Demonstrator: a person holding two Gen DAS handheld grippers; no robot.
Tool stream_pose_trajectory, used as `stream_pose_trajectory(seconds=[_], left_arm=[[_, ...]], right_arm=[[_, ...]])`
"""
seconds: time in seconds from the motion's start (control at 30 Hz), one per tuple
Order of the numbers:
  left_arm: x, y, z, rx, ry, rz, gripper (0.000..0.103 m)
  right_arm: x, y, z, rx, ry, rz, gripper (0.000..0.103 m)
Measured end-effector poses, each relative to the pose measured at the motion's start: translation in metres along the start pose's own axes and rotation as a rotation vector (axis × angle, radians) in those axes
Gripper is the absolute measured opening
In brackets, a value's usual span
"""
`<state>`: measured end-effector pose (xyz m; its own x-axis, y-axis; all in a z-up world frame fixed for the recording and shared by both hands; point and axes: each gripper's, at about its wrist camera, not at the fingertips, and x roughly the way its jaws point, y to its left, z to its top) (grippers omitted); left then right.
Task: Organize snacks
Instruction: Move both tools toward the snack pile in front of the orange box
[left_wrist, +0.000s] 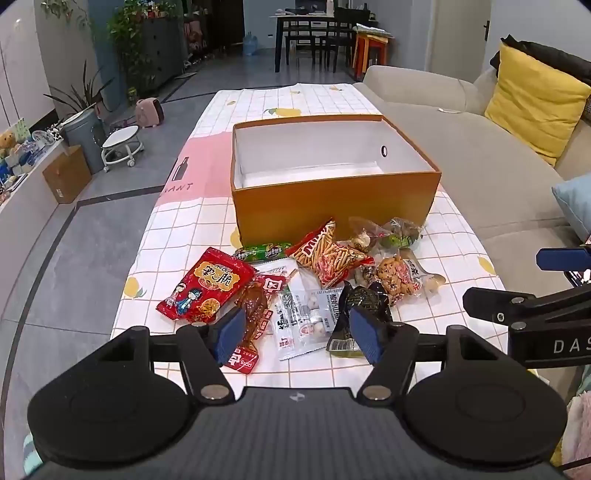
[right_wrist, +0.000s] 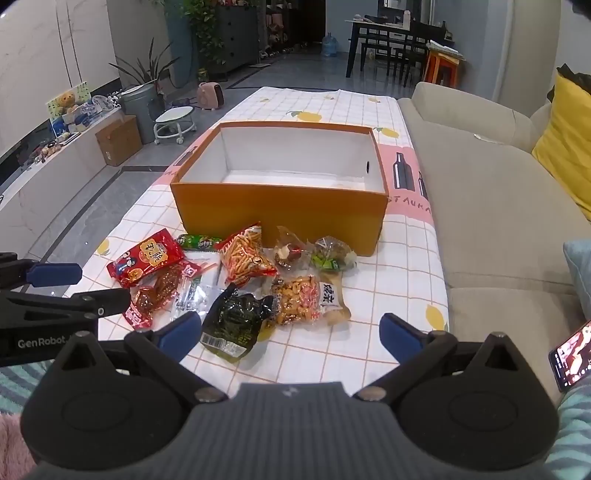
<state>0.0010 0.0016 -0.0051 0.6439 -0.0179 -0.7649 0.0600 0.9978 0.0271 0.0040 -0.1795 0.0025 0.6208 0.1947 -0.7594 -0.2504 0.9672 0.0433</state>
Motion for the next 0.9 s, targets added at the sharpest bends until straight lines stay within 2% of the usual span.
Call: stream_pose_trajectory(seconds=[0.9], left_arm=[[0.0029, 0.0001, -0.0024, -0.008, 0.015, -0.006, 0.076]], right_arm=[[0.0010, -0.0007, 0.0024, 0.019, 0.009, 0.002, 0.099]])
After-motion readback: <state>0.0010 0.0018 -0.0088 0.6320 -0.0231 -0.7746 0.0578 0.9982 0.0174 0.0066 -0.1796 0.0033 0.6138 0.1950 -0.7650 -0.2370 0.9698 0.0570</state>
